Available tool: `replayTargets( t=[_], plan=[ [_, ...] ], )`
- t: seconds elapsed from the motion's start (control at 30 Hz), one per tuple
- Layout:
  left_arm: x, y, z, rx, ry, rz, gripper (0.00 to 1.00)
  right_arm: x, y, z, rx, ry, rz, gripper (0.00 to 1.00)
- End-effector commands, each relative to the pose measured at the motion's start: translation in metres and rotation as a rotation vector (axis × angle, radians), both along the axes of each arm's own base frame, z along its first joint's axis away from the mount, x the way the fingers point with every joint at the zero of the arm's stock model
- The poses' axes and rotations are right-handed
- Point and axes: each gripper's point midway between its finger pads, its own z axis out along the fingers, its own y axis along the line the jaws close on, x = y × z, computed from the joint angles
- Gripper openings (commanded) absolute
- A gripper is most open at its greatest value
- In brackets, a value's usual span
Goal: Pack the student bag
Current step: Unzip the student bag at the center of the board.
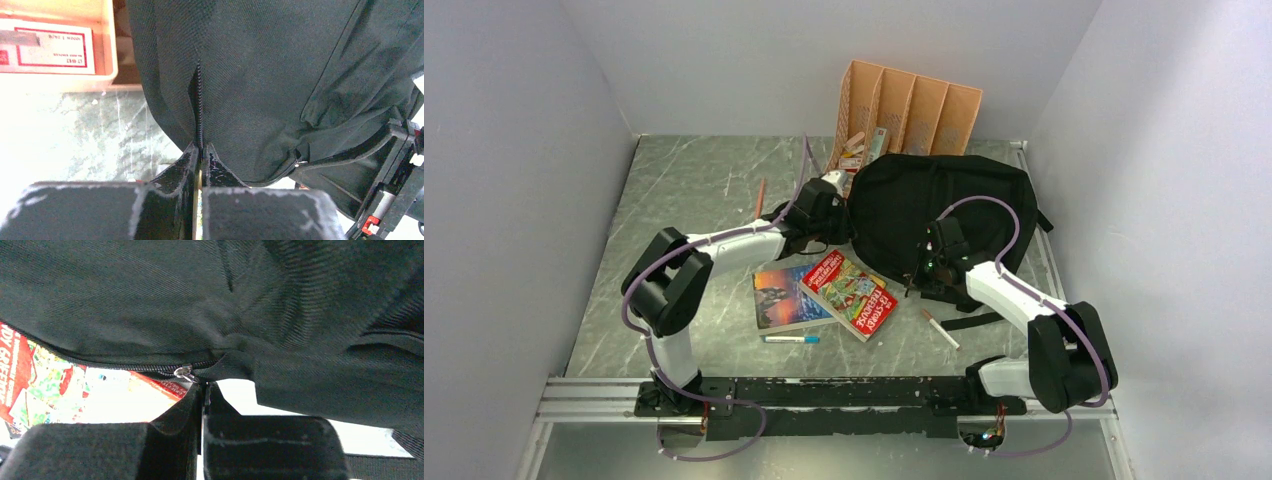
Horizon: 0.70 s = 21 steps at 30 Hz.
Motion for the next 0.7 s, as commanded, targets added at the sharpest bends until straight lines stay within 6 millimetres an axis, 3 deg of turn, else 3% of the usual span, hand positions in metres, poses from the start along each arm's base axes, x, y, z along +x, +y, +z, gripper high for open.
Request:
replayTargets(
  t=[0.0, 0.33, 0.67],
  plan=[
    [0.035, 0.018, 0.045, -0.026, -0.104, 0.064, 0.05, 0.007, -0.030, 0.000, -0.119, 0.005, -0.110, 0.00],
    [0.063, 0.042, 0.079, -0.033, -0.176, 0.111, 0.05, 0.007, -0.039, -0.001, -0.148, 0.009, -0.133, 0.00],
    [0.062, 0.026, 0.087, -0.077, -0.194, 0.021, 0.05, -0.011, -0.012, -0.023, -0.042, 0.119, 0.027, 0.00]
  ],
)
